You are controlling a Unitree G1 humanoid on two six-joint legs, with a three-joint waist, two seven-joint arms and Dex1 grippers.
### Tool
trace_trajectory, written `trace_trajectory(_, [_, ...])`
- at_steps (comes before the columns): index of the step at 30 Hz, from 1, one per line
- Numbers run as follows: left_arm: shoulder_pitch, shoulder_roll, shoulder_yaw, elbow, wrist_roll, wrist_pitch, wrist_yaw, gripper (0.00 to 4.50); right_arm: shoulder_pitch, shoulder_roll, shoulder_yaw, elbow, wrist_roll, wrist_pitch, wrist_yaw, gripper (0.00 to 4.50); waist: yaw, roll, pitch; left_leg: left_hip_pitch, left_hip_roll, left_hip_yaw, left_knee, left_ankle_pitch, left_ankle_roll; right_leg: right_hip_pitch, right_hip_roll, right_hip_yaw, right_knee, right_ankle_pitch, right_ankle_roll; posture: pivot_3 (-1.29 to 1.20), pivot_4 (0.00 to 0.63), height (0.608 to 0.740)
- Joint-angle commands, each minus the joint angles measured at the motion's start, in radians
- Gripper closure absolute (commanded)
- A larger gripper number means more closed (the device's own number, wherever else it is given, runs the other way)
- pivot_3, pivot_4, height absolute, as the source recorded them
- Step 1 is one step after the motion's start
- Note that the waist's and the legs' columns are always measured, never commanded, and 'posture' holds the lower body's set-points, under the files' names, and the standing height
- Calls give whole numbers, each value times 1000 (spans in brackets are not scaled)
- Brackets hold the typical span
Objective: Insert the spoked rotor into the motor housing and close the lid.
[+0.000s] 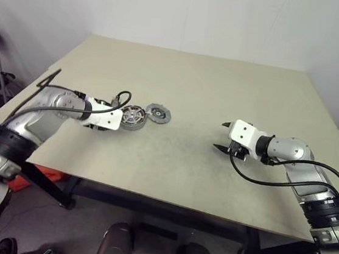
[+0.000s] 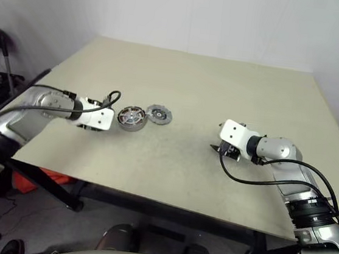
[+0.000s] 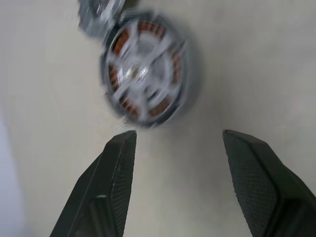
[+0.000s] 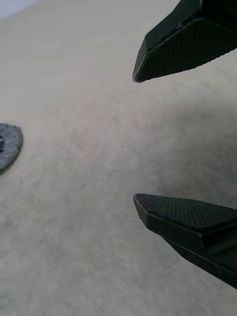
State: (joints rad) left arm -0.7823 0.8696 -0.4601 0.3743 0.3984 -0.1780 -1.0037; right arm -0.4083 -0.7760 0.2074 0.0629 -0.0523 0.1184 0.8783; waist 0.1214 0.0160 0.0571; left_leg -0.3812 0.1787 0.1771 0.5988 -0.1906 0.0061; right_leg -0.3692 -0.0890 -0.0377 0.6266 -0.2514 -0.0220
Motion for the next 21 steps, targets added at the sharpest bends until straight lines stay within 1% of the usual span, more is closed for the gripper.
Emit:
trace_trajectory(1, [-102, -41, -28, 126, 67, -108, 20, 1516, -17, 3, -33, -29, 8, -4, -1, 814, 1, 0, 0, 0, 0, 0, 0, 0, 0, 0, 0, 0, 0, 0, 0, 0, 0, 740])
trace_trajectory(5, [-181, -73, -62, 242, 117, -214, 6, 1516, -19, 1, -56, -34, 12, -4, -14, 814, 2, 0, 0, -2, 0, 0, 0, 0, 0, -2, 0, 0, 0, 0, 0, 0, 0, 740])
trace_trajectory(10, [-222, -83, -94, 325, 164, -325, -2, 1516, 6, -2, -79, -60, 16, 2, -19, 814, 0, 0, 0, -4, 1, 0, 0, -1, 1, -4, 0, 0, 0, 0, 0, 0, 0, 740])
trace_trajectory(16, [-264, -92, -92, 378, 180, -392, -17, 1516, 32, -3, -97, -77, 13, 5, -26, 814, 5, 0, 0, -4, 1, 0, 0, -1, 1, -4, 0, -1, 0, 0, 0, 0, 0, 740])
trace_trajectory(21, [-274, -137, -104, 421, 207, -404, 9, 1516, 16, 4, -89, -73, 6, 3, -28, 814, 5, 0, 0, -2, 1, 0, 0, -1, 1, -2, 0, -1, 0, 0, -1, 0, 0, 740])
